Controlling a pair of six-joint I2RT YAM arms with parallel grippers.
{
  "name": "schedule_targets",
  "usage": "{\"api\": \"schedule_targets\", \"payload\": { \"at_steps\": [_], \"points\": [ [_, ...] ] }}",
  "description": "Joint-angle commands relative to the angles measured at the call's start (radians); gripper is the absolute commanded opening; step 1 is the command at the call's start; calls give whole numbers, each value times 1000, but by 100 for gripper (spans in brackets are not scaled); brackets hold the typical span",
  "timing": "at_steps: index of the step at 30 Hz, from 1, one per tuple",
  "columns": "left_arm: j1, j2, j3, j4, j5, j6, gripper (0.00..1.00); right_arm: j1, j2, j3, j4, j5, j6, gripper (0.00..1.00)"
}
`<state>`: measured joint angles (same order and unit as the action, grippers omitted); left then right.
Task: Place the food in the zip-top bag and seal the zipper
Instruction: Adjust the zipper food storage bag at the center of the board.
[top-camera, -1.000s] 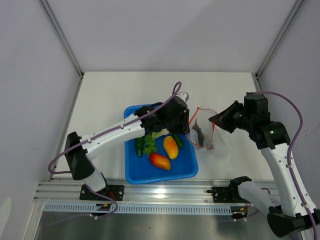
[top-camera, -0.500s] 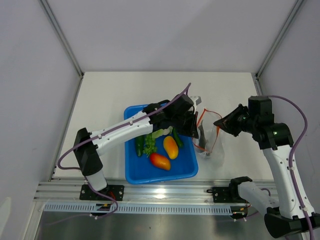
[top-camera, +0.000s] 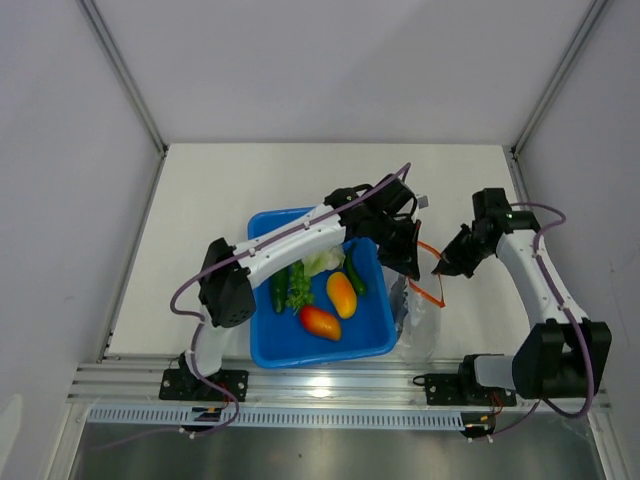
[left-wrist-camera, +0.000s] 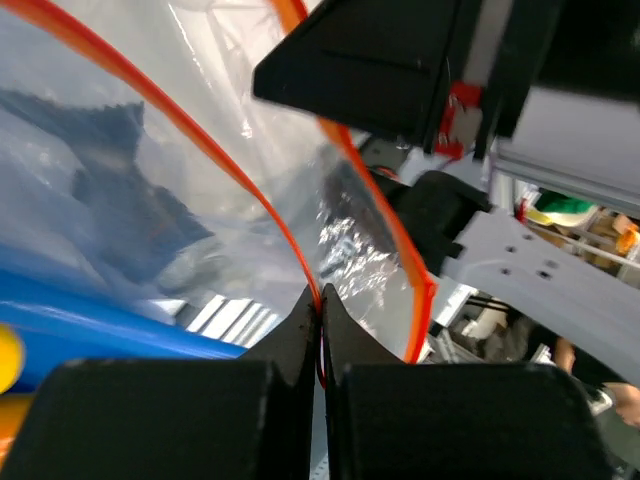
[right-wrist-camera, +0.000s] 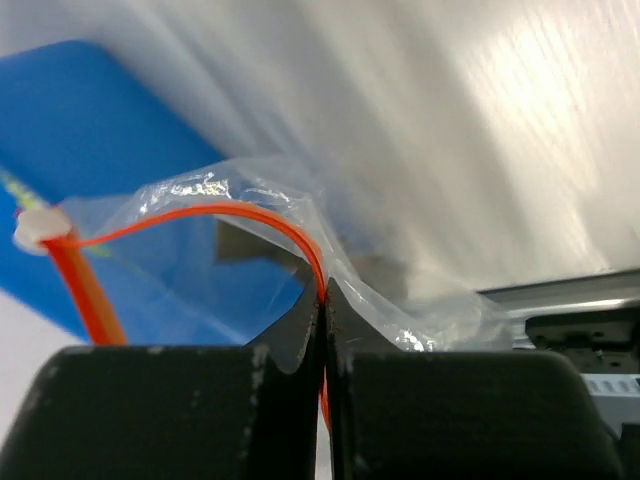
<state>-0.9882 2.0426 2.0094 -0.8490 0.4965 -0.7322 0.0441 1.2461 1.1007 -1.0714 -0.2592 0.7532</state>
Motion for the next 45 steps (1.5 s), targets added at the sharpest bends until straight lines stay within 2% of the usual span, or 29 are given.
{"api": "schedule_targets", "payload": {
  "at_steps": [1, 4, 6, 9, 11, 12, 13, 15, 16, 17, 18, 20, 21, 24, 29, 31, 33, 35, 36, 38, 39, 41, 44, 45],
  "points": [
    [-12, -137, 37, 14, -30, 74, 1, -3, 1, 89, 28, 9, -166, 0],
    [-21, -238, -67, 111, -68, 73, 1, 17, -77, 246, -33, 76, -215, 0],
    [-17, -266, -89, 110, -96, 79, 0, 31, -99, 347, -93, 129, -225, 0],
    [-1, -236, -110, 44, -125, 59, 1, 30, -151, 378, -99, 104, -215, 0],
    [-6, -243, -132, 62, -122, 60, 1, 30, -169, 366, -99, 87, -203, 0],
    [-7, -275, -142, 123, -127, 59, 1, 30, -175, 348, -91, 81, -199, 0],
    [-9, -283, -147, 137, -153, 54, 1, 28, -184, 290, -79, 80, -198, 0],
    [8, -228, -106, 82, -155, 37, 1, 20, -183, 223, -64, 68, -204, 0],
    [22, -182, -84, 43, -124, 33, 1, 20, -182, 187, -52, 69, -206, 0],
    [42, -130, 4, -11, -60, 33, 0, 22, -180, 119, -32, 74, -210, 0],
    [45, -36, 37, -115, -30, 37, 0, 20, -178, 87, -18, 77, -215, 0],
    [22, -13, 88, -139, -53, 83, 1, 19, -166, 44, -13, 81, -218, 0],
    [8, -34, 75, -112, -61, 96, 1, 19, -165, 45, -13, 77, -218, 0],
    [-29, -200, -12, 138, -81, 119, 1, 22, -188, 129, -19, 72, -212, 0],
    [-41, -320, -3, 192, -121, 132, 1, 23, -175, 371, -105, 101, -196, 0],
    [-41, -337, -81, 220, -136, 108, 1, 23, -169, 435, -124, 109, -189, 0],
    [-14, -276, -95, 119, -162, 70, 1, 23, -174, 403, -111, 133, -187, 0],
    [38, -173, -69, -28, -98, 53, 1, 4, -175, 247, -69, 114, -190, 0],
    [46, -101, -70, -41, -89, 69, 1, 5, -180, 181, -43, 100, -190, 0],
    [25, -128, -119, 17, -101, 85, 0, 2, -192, 31, 24, 87, -195, 0],
    [8, -203, -139, 134, -104, 96, 1, 3, -194, 13, 24, 89, -201, 0],
    [-33, -252, -106, 191, -111, 122, 1, 3, -214, 57, 1, 100, -222, 0],
    [-44, -228, 21, 134, -96, 157, 1, 7, -226, 215, -33, 127, -229, 0],
    [-40, -210, 60, 69, -102, 140, 1, 8, -221, 255, -45, 133, -229, 0]
  ]
}}
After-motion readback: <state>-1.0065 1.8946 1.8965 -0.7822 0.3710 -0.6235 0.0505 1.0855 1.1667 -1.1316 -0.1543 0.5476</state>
